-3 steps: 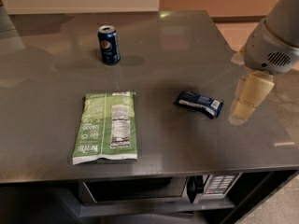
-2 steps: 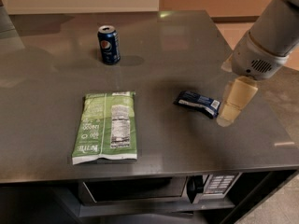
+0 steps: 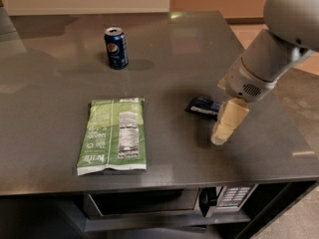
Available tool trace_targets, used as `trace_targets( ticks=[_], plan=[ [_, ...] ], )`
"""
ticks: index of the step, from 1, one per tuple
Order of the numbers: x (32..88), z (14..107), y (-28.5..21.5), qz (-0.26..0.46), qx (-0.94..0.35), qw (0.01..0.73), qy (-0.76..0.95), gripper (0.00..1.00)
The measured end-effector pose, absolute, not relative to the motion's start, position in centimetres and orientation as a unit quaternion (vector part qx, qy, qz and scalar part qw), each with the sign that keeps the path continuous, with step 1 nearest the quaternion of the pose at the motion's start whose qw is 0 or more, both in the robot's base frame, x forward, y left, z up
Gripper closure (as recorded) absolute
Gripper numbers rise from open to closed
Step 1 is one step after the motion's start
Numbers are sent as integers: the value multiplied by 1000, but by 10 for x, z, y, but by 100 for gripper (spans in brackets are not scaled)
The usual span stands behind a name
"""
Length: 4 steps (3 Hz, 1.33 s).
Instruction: Move rxbar blueberry near green jalapeno chip bag
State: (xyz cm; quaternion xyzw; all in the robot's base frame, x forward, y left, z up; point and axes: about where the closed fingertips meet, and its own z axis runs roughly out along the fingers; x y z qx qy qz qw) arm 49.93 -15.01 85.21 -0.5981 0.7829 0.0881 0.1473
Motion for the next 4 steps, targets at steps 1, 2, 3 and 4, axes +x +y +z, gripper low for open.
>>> trace_targets(
  ticks=[1, 2, 3, 4],
  plan=[
    [507, 832, -146, 91, -600, 150, 781, 0],
    [516, 820, -149, 93, -596, 149, 783, 0],
    [521, 813, -150, 97, -594, 147, 785, 18],
    [523, 815, -149, 101, -592, 147, 786, 41]
  ],
)
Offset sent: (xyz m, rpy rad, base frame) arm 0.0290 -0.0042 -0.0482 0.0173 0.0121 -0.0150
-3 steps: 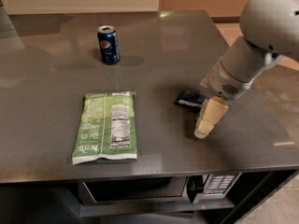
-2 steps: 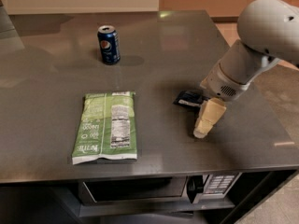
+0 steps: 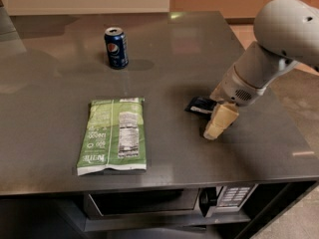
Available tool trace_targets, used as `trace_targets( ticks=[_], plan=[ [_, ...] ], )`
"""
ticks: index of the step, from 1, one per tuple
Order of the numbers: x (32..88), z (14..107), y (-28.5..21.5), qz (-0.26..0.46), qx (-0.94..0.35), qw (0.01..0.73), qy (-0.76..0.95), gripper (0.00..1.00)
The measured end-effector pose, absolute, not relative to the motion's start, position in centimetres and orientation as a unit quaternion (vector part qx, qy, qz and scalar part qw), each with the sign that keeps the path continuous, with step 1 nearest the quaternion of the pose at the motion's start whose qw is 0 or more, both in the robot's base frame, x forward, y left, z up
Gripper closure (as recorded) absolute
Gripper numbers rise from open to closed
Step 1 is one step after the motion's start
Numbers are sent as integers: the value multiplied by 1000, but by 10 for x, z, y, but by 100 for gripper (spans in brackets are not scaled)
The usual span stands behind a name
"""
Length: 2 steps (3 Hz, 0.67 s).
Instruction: Move rxbar blueberry near green jalapeno chip bag
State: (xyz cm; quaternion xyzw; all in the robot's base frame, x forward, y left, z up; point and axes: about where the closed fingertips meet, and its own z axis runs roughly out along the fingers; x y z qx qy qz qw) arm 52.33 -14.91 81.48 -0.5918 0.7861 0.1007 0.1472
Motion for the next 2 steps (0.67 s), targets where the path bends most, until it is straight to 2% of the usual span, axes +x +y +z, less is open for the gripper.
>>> trace_targets(
  ticks=[2],
  plan=[
    [523, 829, -149, 101, -592, 147, 786, 87]
  ],
)
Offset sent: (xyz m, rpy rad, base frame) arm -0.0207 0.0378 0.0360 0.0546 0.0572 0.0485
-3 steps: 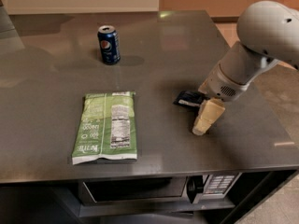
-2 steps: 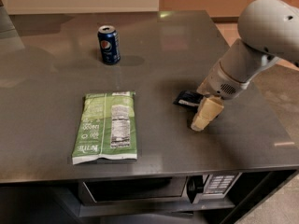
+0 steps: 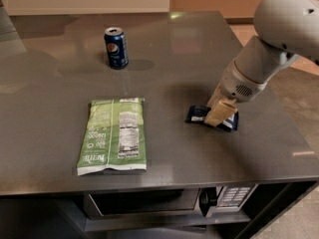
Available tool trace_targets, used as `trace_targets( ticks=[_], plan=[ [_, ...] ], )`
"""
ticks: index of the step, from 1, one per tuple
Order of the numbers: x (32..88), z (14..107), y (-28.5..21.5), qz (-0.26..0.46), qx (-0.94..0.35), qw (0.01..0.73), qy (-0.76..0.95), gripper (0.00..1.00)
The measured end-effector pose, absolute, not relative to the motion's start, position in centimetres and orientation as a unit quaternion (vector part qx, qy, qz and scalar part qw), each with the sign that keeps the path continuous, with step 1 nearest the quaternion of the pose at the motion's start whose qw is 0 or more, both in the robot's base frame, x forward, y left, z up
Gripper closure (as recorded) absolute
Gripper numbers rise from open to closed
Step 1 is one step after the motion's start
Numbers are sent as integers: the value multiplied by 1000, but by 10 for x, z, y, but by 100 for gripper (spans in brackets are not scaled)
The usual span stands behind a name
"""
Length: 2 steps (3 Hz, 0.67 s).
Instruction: Move rxbar blueberry near green jalapeno chip bag
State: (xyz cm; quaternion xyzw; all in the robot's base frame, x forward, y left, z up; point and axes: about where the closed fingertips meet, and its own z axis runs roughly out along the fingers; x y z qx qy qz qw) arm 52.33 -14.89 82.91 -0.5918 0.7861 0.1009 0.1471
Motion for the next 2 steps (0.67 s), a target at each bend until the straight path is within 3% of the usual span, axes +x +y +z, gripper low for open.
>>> trace_targets(
  ticks=[1, 2],
  plan=[
    [510, 841, -124, 126, -605, 145, 773, 100],
    [502, 853, -97, 147, -619, 151, 756, 100]
  ],
)
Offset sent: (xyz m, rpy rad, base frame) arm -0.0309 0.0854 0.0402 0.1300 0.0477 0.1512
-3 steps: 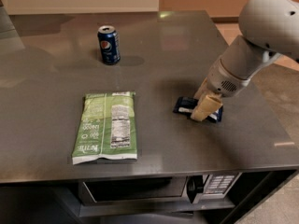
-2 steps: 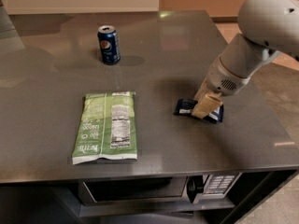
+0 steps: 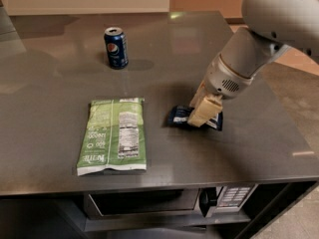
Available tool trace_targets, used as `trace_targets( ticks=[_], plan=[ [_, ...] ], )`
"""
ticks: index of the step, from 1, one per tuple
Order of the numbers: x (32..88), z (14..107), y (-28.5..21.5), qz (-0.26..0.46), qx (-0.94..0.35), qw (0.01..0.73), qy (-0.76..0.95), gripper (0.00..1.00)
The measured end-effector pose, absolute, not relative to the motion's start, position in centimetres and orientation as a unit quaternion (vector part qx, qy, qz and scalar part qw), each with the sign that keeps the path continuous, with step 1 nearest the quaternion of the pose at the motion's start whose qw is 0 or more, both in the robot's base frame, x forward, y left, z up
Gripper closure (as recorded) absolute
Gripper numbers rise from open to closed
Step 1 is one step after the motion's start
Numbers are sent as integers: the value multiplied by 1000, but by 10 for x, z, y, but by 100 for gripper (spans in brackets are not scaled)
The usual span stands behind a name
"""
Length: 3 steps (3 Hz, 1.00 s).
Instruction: Move rxbar blueberry near green jalapeno chip bag
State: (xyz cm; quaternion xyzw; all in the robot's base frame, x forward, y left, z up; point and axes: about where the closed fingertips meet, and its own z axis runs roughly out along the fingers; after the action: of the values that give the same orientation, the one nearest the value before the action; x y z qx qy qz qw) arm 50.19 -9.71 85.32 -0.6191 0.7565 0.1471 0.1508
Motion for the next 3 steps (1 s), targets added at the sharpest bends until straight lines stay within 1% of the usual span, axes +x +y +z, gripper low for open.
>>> trace_targets(
  ticks=[3],
  plan=[
    [496, 871, -22, 198, -641, 180, 719, 100]
  ],
)
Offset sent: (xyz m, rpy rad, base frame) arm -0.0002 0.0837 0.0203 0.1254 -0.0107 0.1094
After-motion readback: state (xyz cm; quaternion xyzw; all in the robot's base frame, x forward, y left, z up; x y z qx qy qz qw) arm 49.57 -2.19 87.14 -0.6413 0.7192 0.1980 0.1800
